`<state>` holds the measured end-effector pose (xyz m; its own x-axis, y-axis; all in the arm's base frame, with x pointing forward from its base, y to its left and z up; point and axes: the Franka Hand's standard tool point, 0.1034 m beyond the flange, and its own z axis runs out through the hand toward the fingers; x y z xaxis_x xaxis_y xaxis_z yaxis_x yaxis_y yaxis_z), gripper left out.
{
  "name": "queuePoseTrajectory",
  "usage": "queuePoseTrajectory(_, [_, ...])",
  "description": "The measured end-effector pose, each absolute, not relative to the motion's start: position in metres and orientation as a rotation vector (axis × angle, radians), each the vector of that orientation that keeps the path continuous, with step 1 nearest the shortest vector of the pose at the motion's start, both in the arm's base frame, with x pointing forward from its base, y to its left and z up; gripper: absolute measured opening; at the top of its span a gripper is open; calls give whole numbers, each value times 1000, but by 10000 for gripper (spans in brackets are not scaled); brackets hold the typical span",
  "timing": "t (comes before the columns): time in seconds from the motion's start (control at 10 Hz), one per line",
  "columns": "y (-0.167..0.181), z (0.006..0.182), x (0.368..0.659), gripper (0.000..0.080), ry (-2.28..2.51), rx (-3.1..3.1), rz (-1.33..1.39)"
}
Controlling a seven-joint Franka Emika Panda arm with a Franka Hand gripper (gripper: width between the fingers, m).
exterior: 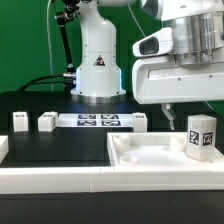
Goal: Assemble square table
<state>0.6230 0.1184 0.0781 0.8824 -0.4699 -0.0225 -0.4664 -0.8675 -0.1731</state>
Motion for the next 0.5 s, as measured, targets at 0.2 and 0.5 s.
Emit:
queuePoseTrajectory(0.2, [121,78,621,649,426,-2965,-38])
queuePoseTrajectory(0.5, [123,81,621,649,35,-3048,-40])
